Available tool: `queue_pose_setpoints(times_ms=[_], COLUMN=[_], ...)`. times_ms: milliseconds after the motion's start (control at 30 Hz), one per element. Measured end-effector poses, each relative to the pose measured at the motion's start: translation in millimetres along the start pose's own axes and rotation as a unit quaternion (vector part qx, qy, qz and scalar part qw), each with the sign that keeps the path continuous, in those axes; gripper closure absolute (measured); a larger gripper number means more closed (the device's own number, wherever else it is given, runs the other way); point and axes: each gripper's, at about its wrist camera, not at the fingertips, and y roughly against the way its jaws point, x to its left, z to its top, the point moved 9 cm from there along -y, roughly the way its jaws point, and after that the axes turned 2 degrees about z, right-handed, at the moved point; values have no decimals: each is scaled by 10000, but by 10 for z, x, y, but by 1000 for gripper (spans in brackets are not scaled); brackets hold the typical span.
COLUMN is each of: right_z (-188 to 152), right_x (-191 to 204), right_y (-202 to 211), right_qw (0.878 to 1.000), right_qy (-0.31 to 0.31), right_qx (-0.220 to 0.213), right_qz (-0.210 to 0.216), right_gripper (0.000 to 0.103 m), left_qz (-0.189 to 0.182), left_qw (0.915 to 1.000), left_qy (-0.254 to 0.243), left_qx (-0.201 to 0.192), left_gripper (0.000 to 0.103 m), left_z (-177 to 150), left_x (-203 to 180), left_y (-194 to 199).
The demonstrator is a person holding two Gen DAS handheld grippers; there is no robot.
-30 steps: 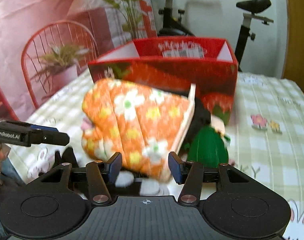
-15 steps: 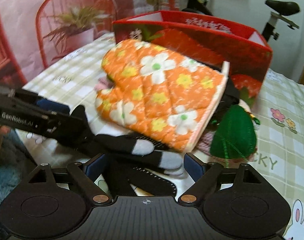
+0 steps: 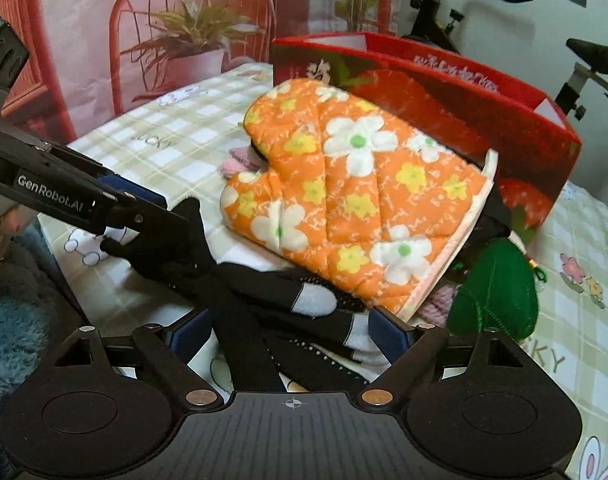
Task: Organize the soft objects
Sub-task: 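Close both grippers on the black glove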
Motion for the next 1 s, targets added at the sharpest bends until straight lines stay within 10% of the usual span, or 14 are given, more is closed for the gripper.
queue_pose_setpoints(times_ms=[400,1000], right_z=[-90,-57], right_x=[-95,32], right_y=[-110,-57], right_qw=[9997,9997], right_qy=[-231,-54], right_qx=[102,-13], right_qz=[-52,249], right_gripper=[24,80], left_qz=[-156,-233], left_qw=[9998,9992], left_qy=[136,298], left_qx=[-9,97], left_gripper=[66,66], left_z=[-42,-77], left_x=[47,89], left_y=[-85,-167])
